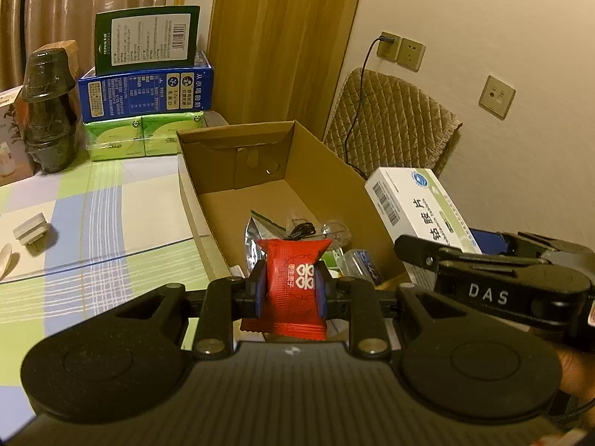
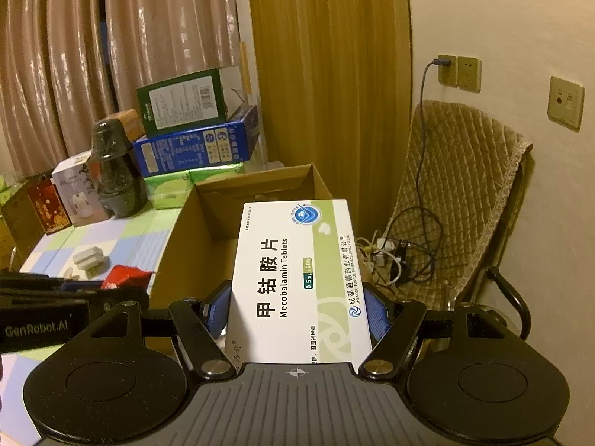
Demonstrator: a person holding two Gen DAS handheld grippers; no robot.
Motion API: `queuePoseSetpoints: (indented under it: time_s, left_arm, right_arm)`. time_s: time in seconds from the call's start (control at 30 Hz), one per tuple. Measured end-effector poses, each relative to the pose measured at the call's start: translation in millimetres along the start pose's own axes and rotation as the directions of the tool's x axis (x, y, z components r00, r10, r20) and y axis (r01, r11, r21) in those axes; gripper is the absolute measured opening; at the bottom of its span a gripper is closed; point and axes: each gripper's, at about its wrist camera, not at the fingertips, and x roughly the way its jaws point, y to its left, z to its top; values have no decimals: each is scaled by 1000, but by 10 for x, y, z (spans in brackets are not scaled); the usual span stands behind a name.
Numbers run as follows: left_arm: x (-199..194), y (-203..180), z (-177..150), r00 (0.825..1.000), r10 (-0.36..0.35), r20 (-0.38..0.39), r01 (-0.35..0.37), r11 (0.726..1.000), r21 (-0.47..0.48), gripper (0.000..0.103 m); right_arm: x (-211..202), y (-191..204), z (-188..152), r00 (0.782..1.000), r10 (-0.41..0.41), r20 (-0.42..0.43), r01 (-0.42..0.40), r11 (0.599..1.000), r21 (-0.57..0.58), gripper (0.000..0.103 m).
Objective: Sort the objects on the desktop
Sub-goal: 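Lower the red candy and Mecobalamin box into the cardboard box and open both tools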
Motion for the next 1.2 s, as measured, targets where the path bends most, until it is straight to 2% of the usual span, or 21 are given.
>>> queuePoseSetpoints:
  time_s: [0.7, 1.1, 1.17, 1.2]
  left_arm:
    - [391, 48, 135, 999, -8, -41, 7, 1000, -27, 21]
    - [511, 70, 205, 999, -1, -33, 0, 999, -36, 21]
    - [542, 92, 219, 999, 8, -36, -10, 999, -47, 31]
    - [546, 100, 221, 999, 8, -35, -10, 999, -50, 32]
  right_arm:
    - [281, -37, 169, 1000, -8, 0, 8, 1000, -24, 68]
    - [391, -44, 209, 1000, -11, -7, 10, 999, -33, 68]
    - [416, -37, 218, 1000, -12, -8, 11, 999, -38, 68]
    - [426, -37, 223, 1000, -12, -8, 11, 999, -40, 68]
